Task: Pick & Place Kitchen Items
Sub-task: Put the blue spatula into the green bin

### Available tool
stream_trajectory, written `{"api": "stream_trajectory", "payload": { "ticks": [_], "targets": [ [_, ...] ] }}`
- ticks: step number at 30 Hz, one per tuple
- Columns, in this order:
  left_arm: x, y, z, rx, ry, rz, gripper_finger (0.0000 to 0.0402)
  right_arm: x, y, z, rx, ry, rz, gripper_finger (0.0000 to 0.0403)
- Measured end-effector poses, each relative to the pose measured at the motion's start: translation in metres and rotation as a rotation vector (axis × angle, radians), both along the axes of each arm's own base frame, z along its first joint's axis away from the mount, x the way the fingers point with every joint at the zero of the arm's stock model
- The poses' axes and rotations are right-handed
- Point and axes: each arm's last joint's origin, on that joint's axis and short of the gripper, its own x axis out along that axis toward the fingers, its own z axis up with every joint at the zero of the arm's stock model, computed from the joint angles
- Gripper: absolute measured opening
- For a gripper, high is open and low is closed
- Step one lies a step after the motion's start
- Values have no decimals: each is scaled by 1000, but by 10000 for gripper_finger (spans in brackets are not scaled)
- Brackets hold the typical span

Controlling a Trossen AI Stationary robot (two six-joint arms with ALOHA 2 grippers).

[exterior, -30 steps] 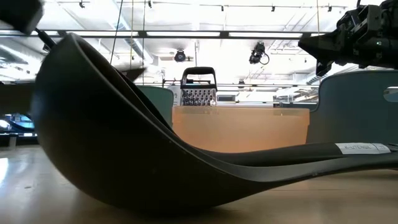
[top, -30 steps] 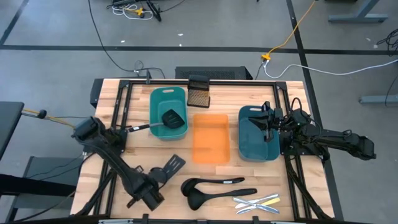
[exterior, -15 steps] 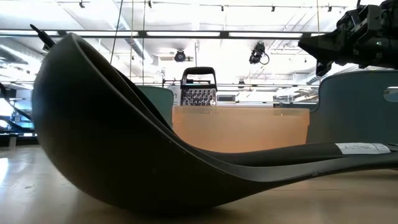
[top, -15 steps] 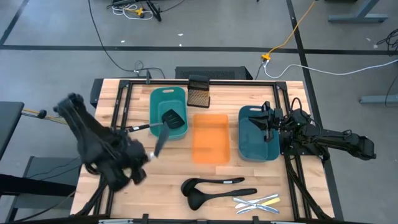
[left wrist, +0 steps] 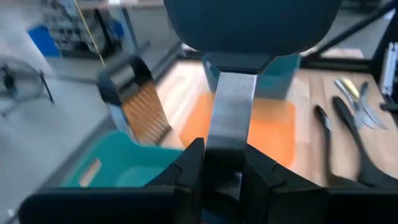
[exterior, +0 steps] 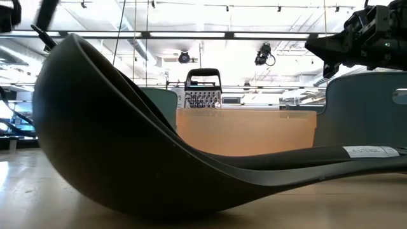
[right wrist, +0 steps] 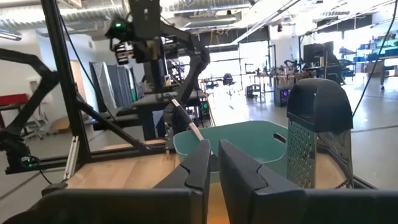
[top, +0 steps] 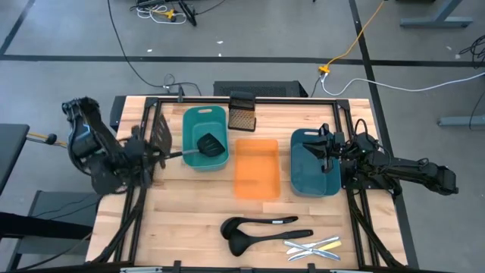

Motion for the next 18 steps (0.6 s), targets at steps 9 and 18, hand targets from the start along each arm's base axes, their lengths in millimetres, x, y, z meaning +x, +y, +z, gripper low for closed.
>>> {"api": "stream_trajectory", "payload": {
  "ticks": [9, 18],
  "targets": [
    [-38, 55, -18, -62, -205, 108, 72, 0, -1, 0, 6, 0, -32, 44],
    [-48, 69, -26, -122, -272, 109, 72, 0, -1, -1, 5, 6, -33, 44]
  ]
}}
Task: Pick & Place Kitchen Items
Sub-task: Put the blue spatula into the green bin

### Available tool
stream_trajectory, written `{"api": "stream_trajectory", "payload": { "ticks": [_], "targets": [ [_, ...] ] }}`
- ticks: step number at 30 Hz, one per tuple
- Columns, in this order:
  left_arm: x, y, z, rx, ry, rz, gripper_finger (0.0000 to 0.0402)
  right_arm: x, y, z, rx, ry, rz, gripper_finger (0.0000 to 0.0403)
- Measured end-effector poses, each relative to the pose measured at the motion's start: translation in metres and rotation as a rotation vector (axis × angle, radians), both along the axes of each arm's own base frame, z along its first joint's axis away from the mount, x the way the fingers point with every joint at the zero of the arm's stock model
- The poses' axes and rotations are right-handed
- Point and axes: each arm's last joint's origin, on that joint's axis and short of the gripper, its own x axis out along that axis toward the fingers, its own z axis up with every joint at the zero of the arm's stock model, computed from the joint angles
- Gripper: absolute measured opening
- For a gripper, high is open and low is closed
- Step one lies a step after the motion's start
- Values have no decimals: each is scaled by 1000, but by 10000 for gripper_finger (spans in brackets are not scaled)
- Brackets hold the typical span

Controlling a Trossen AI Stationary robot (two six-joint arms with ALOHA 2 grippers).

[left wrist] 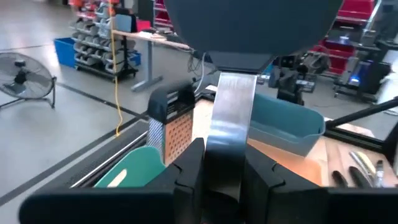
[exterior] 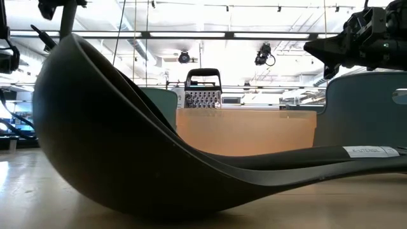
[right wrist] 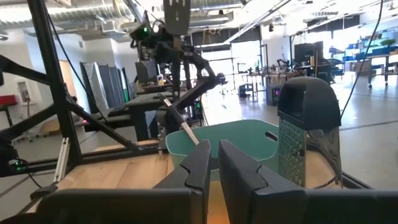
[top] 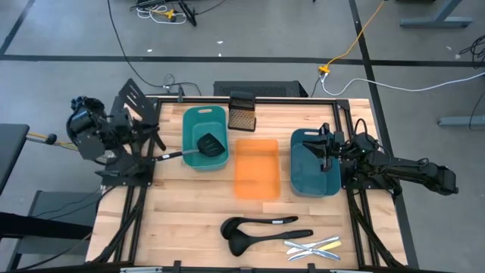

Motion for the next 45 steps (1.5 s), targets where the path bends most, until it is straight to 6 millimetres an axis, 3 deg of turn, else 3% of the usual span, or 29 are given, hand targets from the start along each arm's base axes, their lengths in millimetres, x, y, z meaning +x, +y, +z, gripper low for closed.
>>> {"api": "stream_trajectory", "payload": {
  "ticks": [5, 14, 20, 24, 29, 35, 41, 45],
  "targets": [
    [-4, 5, 45, -4, -98, -28, 72, 0, 0, 0, -14, 1, -2, 44],
    [-3, 5, 138, 180, -33, 213, 72, 0, 0, 0, -16, 1, -2, 44],
    [9, -9, 174, 253, 14, 226, 72, 0, -1, 0, -19, 0, -33, 44],
    [15, -16, 173, 307, 51, 245, 72, 0, -1, 0, -17, -1, -47, 44],
    [13, -12, 148, 383, 87, 120, 72, 0, -1, 0, -8, -2, -45, 44],
    [0, 2, 103, 280, 248, -6, 72, 0, -1, 0, 2, -4, -44, 44],
    [-4, 5, 94, 152, 294, -26, 72, 0, -1, 0, -8, -2, -46, 44],
    [5, -3, 82, 151, 362, -30, 72, 0, -1, 0, -17, -2, -48, 44]
  ]
}}
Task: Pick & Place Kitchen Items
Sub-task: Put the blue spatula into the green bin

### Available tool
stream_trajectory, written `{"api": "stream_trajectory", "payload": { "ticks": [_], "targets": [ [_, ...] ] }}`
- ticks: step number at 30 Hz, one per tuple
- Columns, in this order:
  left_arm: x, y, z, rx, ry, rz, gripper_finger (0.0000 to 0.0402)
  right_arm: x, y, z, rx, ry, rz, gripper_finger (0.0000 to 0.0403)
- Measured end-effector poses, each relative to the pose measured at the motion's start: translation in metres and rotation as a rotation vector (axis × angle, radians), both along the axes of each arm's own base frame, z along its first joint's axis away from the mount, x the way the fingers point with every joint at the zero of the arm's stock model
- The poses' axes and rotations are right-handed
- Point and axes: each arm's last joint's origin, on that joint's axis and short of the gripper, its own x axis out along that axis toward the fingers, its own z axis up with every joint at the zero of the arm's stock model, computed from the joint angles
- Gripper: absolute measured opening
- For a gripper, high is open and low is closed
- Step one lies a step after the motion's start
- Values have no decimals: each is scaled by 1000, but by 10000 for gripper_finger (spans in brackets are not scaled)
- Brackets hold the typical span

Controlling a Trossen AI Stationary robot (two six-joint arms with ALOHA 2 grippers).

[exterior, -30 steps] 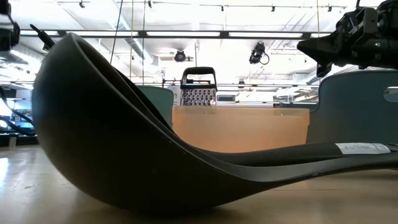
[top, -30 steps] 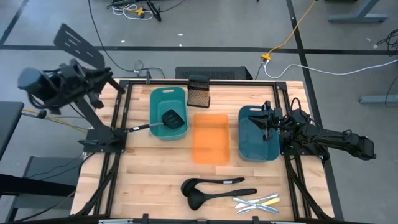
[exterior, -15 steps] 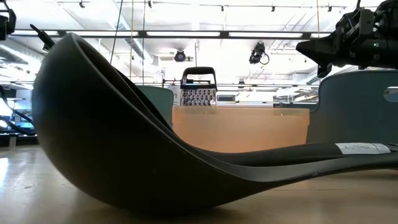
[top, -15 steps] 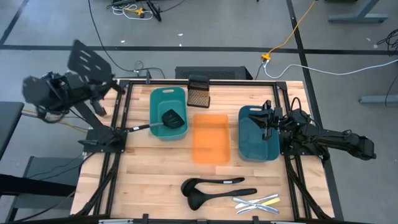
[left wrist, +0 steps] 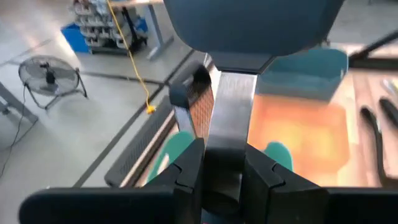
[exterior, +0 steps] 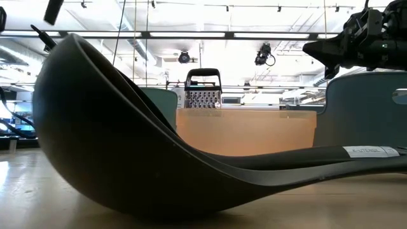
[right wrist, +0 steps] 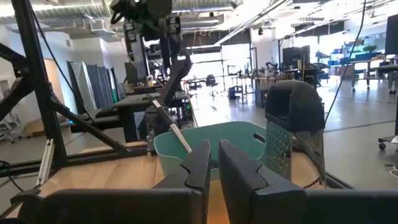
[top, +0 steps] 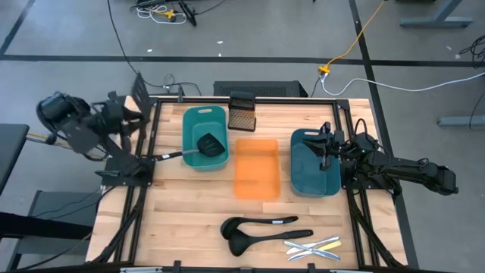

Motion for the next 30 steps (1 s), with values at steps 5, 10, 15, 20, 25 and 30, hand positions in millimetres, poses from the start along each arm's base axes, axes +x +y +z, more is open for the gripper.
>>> {"api": "stream_trajectory", "payload": {
  "ticks": [5, 10, 15, 20, 25, 30],
  "targets": [
    [15, -12, -23, 33, 79, 1, 72, 0, 0, 0, -7, 1, -1, 44],
    [28, -19, -34, 47, 89, 10, 72, 0, 0, 0, -8, 1, -1, 44],
    [42, -16, -33, 97, 57, 123, 72, 0, -1, 0, -5, -1, -24, 44],
    [60, -3, -32, 101, 107, 245, 72, 0, -1, 0, -3, -1, -35, 44],
    [82, 16, -26, 126, 139, 259, 72, 0, -1, 0, -2, -1, -35, 44],
    [95, 46, -31, 53, 305, 317, 72, 0, -1, 0, -3, -1, -35, 44]
  ]
}}
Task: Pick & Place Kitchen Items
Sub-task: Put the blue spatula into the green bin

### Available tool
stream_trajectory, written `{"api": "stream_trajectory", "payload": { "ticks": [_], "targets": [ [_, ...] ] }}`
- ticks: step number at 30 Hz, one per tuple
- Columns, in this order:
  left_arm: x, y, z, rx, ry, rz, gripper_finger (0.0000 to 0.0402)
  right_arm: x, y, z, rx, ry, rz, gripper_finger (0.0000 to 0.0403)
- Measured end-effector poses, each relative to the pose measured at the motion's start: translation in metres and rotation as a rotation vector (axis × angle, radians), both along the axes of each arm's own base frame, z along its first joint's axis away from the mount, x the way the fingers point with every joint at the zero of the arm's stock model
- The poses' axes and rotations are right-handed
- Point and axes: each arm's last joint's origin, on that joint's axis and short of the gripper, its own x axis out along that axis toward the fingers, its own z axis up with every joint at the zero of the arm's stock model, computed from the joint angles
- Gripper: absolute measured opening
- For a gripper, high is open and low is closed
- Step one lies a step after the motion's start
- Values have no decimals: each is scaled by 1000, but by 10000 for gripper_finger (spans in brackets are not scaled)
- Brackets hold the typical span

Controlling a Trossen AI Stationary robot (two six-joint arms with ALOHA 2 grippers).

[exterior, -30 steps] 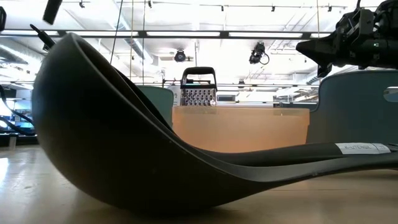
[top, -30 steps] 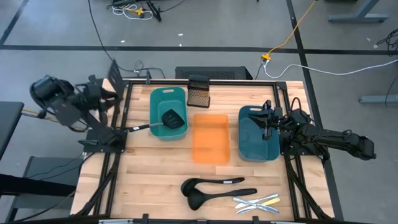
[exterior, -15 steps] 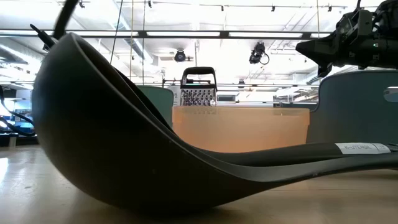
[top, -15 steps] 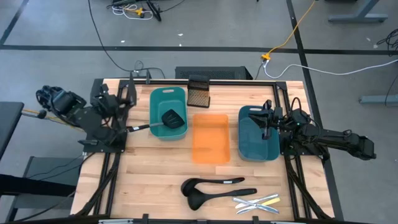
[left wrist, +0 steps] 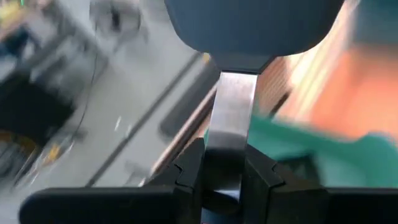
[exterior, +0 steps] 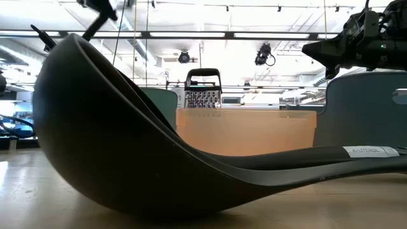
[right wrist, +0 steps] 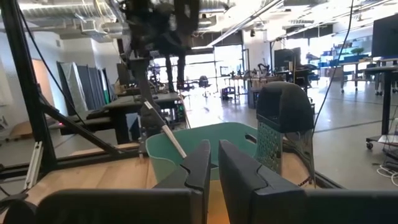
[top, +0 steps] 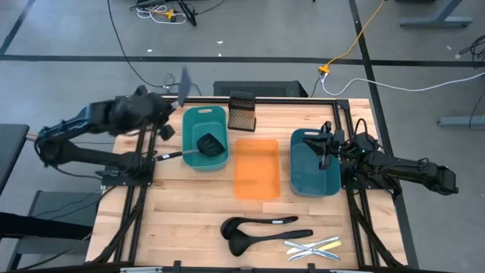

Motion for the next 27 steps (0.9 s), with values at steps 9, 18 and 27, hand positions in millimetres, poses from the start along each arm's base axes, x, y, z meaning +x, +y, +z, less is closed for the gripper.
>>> {"api": "stream_trajectory", "payload": {
  "ticks": [9, 18, 27],
  "targets": [
    [46, 48, -33, -53, 295, 47, 72, 0, 0, 0, -21, 4, -3, 44],
    [66, 74, -59, 91, 667, 108, 72, 0, 0, 0, -23, 5, -3, 44],
    [69, 79, -60, 355, 1092, 121, 72, 0, 0, 0, -24, 7, -4, 44]
  ]
}}
